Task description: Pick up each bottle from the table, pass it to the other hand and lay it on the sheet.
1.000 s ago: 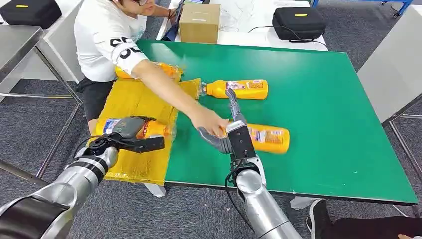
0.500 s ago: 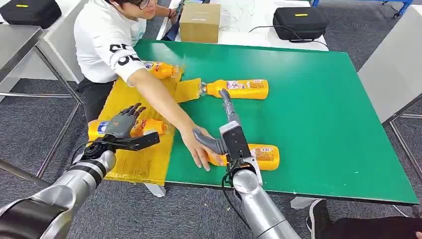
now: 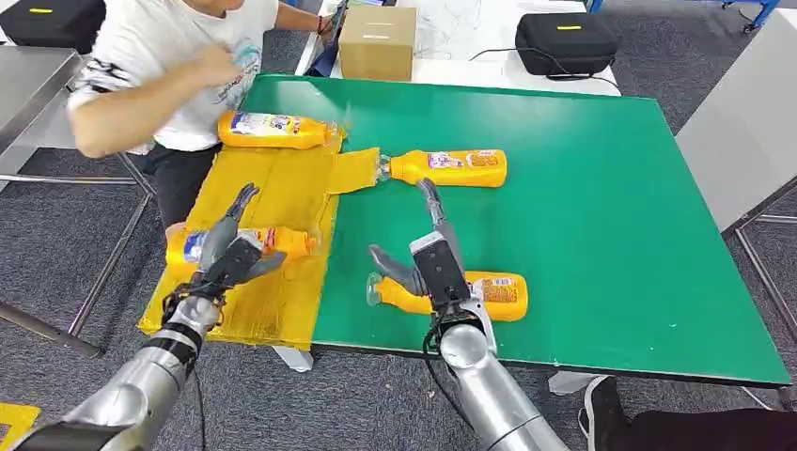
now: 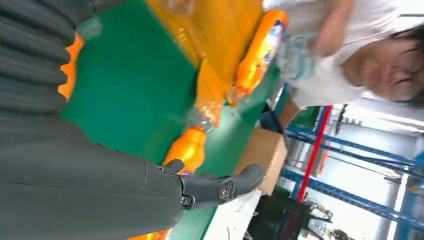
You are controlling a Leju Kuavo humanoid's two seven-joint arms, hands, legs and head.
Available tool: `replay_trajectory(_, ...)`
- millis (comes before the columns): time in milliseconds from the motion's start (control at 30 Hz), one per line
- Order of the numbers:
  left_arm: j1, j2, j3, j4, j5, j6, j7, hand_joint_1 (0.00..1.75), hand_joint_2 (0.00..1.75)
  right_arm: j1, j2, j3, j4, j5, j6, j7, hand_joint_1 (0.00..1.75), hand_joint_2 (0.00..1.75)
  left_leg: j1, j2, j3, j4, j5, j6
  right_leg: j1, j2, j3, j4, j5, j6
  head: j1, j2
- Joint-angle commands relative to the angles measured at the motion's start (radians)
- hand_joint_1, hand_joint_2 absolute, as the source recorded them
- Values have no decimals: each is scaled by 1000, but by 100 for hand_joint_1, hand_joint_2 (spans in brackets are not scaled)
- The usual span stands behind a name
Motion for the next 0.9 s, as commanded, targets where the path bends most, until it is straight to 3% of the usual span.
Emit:
replay_trajectory(33, 44, -33, 40, -129, 23, -23, 1, 0, 175, -18, -44, 19, 58, 11, -9, 9, 0, 0, 1, -1, 3, 0, -1, -1, 1, -1, 3, 0, -1, -1, 0, 0)
replay_trajectory(100, 44, -33, 40, -129, 23, -23, 1, 0, 175, -18, -44, 19, 58, 11, -9, 9, 0, 0, 1, 0, 3, 0, -1, -1, 1, 0, 3, 0, -1, -1, 0, 0)
replay_trajectory(133, 68, -32, 36, -182, 79, -56, 1, 0, 175, -14, -49, 18, 61, 43, -31, 34, 0, 175, 1, 0, 1, -1, -1, -1, 1, 0, 2, 0, -1, -1, 0, 0)
replay_trajectory(300, 105, -89, 99, -220, 237, -198, 1, 0, 175, 1, -109, -4, 149, 200, -71, 148, 0, 175, 1, -1, 5, -1, -2, -1, 1, -2, 6, -2, -2, -1, 0, 0)
replay_trajectory(367, 102, -112, 109, -216, 178, -101, 1, 0, 175, 14, -118, -41, 168, 243, -73, 158, 0, 175, 1, -2, 3, -1, -1, 0, 1, -2, 4, -2, -1, 0, 0, 0)
replay_trajectory(467, 82, -137, 137, -199, 195, -107, 1, 0, 175, 19, -141, -59, 188, 295, -65, 191, 0, 175, 1, -4, 5, -1, -2, -1, 1, -4, 7, -2, -3, -1, 0, 0)
replay_trajectory(667, 71, -193, 184, -189, 262, -210, 17, 0, 175, 16, -195, -96, 262, 456, -35, 316, 0, 175, 0, -4, 4, 0, -1, -1, 1, -4, 6, -1, -2, -1, 0, 0)
replay_trajectory(900, 61, -202, 171, -174, 265, -241, 25, 0, 175, 16, -218, -119, 271, 555, 19, 341, 0, 175, 1, -5, 7, 0, -3, -2, 1, -4, 10, -1, -4, -2, 0, 0)
